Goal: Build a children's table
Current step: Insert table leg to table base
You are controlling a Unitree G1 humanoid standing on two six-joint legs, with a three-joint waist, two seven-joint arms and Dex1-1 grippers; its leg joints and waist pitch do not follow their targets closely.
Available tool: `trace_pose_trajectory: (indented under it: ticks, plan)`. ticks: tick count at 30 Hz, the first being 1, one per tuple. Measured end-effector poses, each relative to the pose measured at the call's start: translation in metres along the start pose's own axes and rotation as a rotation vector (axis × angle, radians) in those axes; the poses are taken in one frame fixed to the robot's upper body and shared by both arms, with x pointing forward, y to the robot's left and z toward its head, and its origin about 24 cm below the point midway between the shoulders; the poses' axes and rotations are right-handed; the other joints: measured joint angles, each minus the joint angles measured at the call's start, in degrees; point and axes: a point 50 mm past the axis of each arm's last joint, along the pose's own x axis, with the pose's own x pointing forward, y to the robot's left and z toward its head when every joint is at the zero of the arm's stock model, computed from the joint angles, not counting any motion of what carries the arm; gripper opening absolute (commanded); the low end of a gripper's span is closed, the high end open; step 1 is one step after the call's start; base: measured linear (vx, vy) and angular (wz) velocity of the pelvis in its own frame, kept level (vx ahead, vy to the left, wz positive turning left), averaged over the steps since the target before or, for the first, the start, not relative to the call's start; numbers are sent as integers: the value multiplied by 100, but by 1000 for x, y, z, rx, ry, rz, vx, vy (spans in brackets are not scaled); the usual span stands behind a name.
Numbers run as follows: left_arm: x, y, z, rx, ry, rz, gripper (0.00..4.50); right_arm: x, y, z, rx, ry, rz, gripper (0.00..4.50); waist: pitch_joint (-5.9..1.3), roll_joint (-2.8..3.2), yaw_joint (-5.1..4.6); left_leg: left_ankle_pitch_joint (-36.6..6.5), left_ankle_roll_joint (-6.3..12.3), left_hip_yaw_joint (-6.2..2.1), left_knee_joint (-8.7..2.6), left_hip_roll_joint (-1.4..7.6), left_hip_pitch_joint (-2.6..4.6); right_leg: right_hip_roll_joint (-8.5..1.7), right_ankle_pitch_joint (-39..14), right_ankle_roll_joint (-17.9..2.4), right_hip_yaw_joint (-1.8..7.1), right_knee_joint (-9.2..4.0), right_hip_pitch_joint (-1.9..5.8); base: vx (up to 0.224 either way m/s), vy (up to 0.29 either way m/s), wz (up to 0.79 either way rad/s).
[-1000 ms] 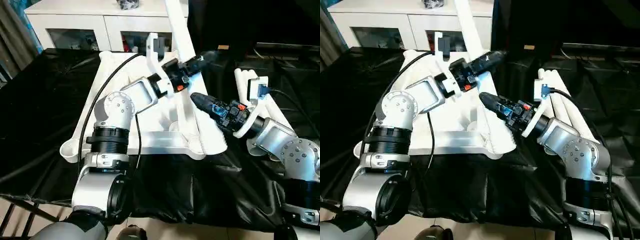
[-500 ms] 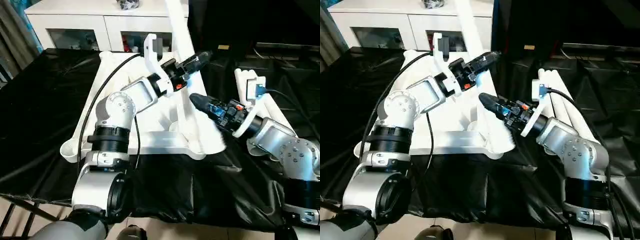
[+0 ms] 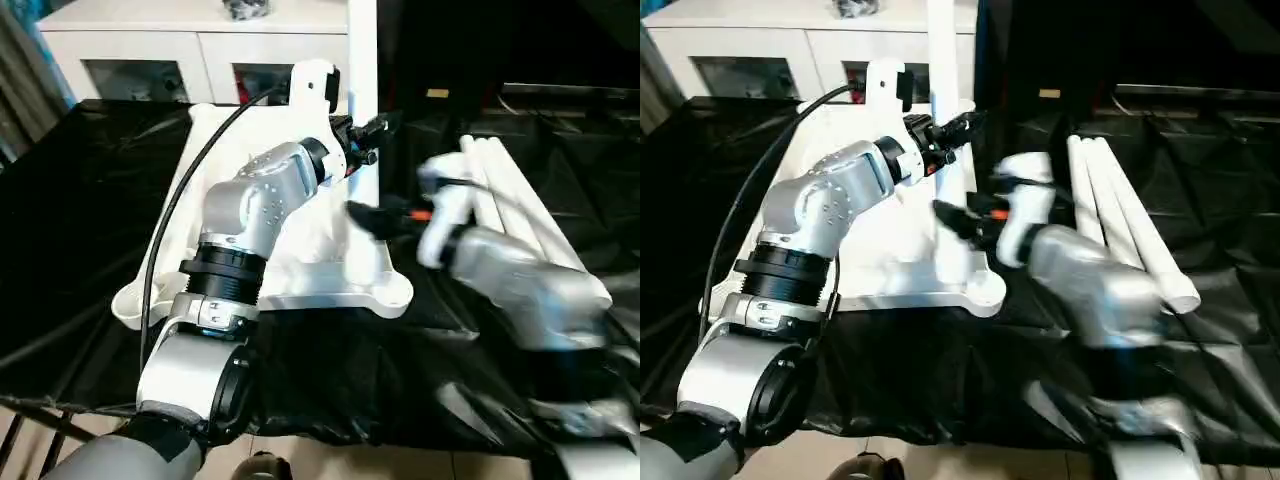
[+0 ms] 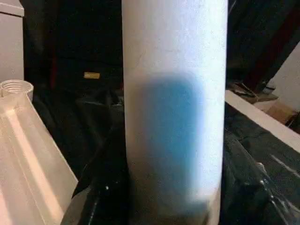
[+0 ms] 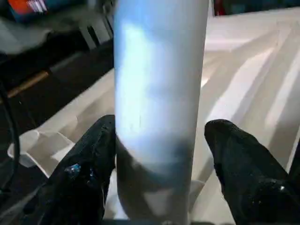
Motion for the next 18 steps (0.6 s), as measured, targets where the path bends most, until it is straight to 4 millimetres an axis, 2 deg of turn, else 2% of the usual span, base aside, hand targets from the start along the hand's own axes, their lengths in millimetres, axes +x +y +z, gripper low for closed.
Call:
trace_pose_trajectory:
  ticks: [3, 6, 7, 11, 13, 16, 18]
  plan:
    - [0, 0, 0, 17, -1, 13, 182, 6, 0, -4, 1, 30, -24, 286, 0, 0, -9, 0, 0, -1, 0, 0, 0, 0, 0, 1, -1, 1, -2, 0, 0, 0]
    - [0, 0, 0, 24, 0, 18, 182, 10, 2, -5, 11, 39, -24, 273, 0, 0, -11, 1, 0, -1, 0, 1, 0, 1, 0, 1, -1, 2, -1, 0, 0, 0]
    - [0, 0, 0, 24, -1, 18, 182, 10, 2, -5, 14, 41, -24, 249, 0, 0, -9, 0, 0, -1, 0, 1, 0, 0, 1, 1, -1, 2, -1, 0, 0, 0]
    - [0, 1, 0, 22, -2, 21, 182, 11, 3, -6, 19, 42, -10, 238, 0, 0, 4, 1, 1, -1, 0, 0, -1, 0, 1, 0, -1, 2, -1, 0, 0, 0]
    - [0, 1, 0, 22, -1, 22, 182, 11, 2, -6, 19, 42, -2, 203, 0, 0, 0, 1, 2, -1, 1, 0, 0, 0, 2, 1, -1, 2, -1, 0, 0, 0]
    - [1, 0, 0, 22, 0, 20, 182, 10, 3, -6, 18, 43, 11, 202, 0, 0, -3, 1, 2, -1, 1, 1, 0, 0, 2, 1, -1, 2, -1, 0, 0, 0]
    - [1, 0, 0, 24, -1, 20, 238, 10, 3, -6, 19, 42, 15, 188, 0, 0, -2, 2, 2, -1, 1, 1, 0, 0, 2, 1, -1, 2, -1, 0, 0, 0]
